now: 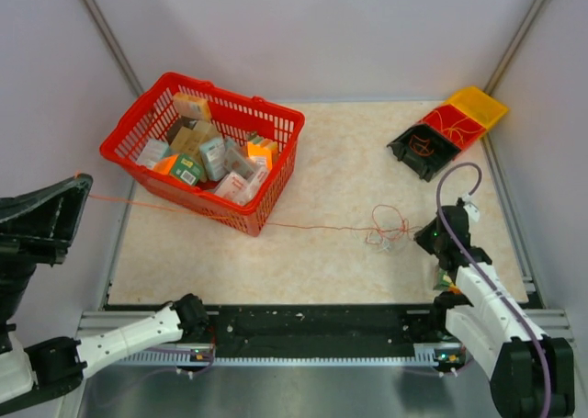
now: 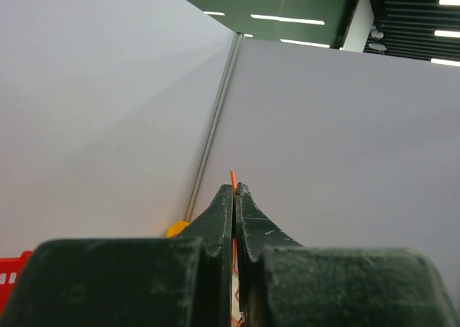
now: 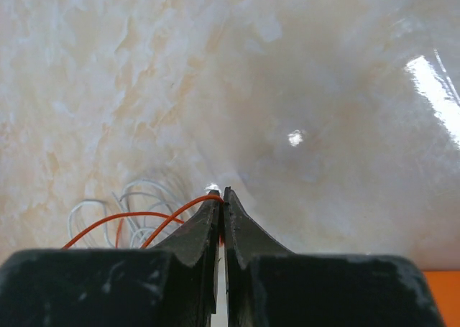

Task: Untangle the cables

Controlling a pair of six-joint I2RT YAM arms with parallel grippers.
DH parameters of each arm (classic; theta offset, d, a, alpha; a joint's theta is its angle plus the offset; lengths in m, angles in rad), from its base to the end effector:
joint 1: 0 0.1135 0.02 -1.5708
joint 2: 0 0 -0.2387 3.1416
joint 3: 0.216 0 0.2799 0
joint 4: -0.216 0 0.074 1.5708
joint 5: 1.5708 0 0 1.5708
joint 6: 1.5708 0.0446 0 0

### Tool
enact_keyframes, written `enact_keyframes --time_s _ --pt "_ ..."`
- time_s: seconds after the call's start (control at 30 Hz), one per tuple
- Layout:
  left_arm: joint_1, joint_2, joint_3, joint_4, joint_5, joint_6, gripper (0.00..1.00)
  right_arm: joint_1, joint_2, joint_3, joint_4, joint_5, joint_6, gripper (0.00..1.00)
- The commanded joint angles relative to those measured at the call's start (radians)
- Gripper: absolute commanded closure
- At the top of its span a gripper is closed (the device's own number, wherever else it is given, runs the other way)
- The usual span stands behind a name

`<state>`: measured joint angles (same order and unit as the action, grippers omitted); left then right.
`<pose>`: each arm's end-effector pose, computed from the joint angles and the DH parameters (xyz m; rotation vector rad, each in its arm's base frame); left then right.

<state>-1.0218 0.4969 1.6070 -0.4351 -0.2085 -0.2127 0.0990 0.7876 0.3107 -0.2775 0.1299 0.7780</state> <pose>-0.0079 0.0306 0.5724 0.1816 0.9434 -1.0508 0.2077 0.0148 0.1295 0.8394 2.1793 0.2912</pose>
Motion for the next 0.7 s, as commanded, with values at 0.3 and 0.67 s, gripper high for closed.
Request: enact_keyframes --time_s 0.3,0.67 --pt "0.000 0.034 0.208 -0.143 -0.087 0.101 1.00 -0.157 0.147 0.076 0.053 0.053 -0.095 1.00" --pt "-0.001 0.067 -0.051 -0.048 -0.013 -0.025 1.00 -0.196 0.093 0.082 0.080 -0.125 -0.181 1.00"
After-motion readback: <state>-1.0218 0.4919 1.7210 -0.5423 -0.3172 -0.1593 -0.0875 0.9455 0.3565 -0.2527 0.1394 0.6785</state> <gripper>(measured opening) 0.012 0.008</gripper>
